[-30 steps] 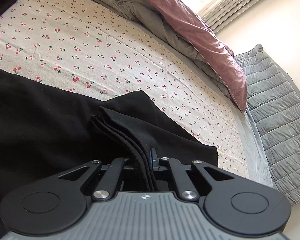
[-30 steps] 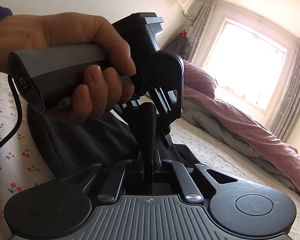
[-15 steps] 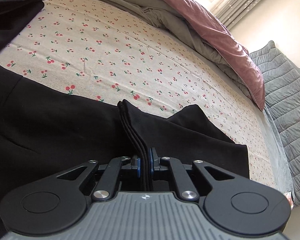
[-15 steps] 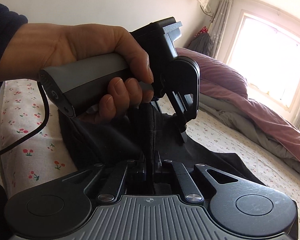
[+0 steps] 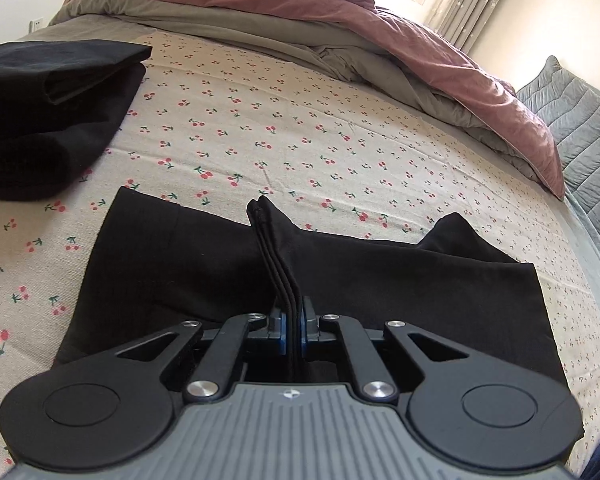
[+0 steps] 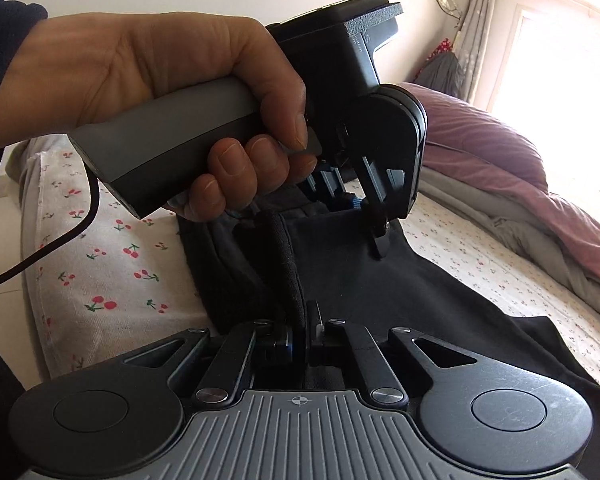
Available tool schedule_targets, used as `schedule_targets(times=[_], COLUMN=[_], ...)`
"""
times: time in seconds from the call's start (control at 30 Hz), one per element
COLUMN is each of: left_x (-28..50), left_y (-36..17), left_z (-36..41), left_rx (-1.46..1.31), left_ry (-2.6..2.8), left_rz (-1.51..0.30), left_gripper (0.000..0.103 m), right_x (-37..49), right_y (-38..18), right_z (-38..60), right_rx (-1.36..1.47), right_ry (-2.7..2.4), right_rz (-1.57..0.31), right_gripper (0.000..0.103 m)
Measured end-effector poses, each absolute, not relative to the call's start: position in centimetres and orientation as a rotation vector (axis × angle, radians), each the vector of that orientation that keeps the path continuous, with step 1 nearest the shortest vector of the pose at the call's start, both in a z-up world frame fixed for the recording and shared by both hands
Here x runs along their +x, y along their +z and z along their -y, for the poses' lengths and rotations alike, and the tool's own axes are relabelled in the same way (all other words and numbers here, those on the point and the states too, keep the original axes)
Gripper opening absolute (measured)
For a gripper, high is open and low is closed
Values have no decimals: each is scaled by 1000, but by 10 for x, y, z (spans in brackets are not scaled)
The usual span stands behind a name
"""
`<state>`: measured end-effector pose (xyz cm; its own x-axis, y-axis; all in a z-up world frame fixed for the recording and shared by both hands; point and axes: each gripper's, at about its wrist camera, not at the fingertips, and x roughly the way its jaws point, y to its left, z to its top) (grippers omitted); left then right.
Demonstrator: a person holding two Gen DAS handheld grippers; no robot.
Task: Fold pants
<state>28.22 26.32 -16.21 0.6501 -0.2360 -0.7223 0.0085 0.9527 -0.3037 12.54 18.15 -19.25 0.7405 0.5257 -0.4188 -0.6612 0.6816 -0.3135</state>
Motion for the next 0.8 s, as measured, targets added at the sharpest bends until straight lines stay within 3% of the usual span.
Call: schedule_targets(times=[0.3, 0.5, 0.8], left_x=[283, 286, 286], left_y=[-164, -170, -170], left_z=[-287, -283, -275], left_rx=[-245, -191, -106], left_ry=[-87, -75, -35], left_rz=[-850, -869, -854], left_gripper=[0, 0, 0], right_x=[136, 135, 137], right_y=[-187, -187, -163], right_z=[-203, -187, -95], right_rx=[-413, -445, -473], right_ry=[721, 818, 810], right_rz=[-361, -419, -513], right_gripper=[5, 21, 29])
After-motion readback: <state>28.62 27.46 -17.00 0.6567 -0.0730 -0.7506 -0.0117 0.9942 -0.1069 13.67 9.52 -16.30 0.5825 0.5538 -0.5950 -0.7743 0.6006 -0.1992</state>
